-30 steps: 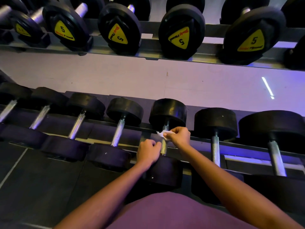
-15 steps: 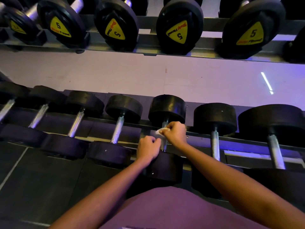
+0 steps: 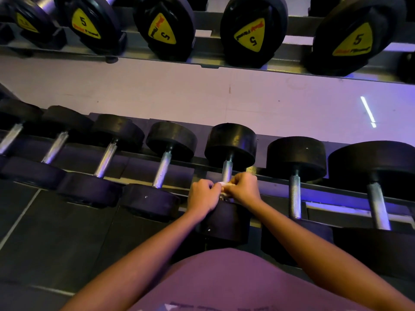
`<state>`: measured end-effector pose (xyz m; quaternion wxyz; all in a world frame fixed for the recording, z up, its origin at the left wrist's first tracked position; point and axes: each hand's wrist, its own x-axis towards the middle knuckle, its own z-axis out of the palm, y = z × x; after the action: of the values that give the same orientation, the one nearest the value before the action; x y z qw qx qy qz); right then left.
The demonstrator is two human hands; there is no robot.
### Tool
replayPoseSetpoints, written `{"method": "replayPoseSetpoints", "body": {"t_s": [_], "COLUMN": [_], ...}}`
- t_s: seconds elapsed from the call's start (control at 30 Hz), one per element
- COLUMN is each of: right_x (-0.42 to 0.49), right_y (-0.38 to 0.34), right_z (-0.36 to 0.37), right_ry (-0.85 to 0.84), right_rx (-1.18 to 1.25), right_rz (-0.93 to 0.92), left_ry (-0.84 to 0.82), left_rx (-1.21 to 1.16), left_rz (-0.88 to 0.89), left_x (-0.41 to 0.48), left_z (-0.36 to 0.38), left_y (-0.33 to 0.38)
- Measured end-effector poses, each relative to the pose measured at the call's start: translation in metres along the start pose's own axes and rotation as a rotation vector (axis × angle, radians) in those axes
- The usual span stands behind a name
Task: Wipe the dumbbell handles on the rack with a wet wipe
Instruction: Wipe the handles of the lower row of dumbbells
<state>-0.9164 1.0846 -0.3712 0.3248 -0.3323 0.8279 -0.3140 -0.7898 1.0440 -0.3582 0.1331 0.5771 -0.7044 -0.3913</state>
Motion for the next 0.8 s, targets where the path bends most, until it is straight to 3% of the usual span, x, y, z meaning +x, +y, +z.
{"method": "replayPoseSetpoints", "body": {"t_s": [0.1,0.23,0.43,0.57,0.8], "right_x": [0.013,0.017,-0.006,-0.015,0.01], "right_y": [-0.014,-0.02,0.006,0.014,-0.012], "right_z": [-0.003,-0.005,0.0,-0.004,-0.008], "right_ry": [0.122,0.142,-0.071,-0.084,0.308], "right_rx": [0.008,0.024,0.004,0.105,0.26], "right_rz": [-0.031,-0.033,0.046,0.11,0.039], "left_ry": [-0.007,0.008,0.003,-0.008,-0.007], "left_rx": [0.007,0.001,0.017,0.015,0.027], "left_rz": [-0.003,-0.007,-0.011,0.0,-0.007], "left_x": [0.001,0.0,0.0,0.001,0.004], "left_z": [0.0,-0.001,-0.001,0.0,0.002], "left_y": [0.001,0.002,0.0,0.0,-0.002]}}
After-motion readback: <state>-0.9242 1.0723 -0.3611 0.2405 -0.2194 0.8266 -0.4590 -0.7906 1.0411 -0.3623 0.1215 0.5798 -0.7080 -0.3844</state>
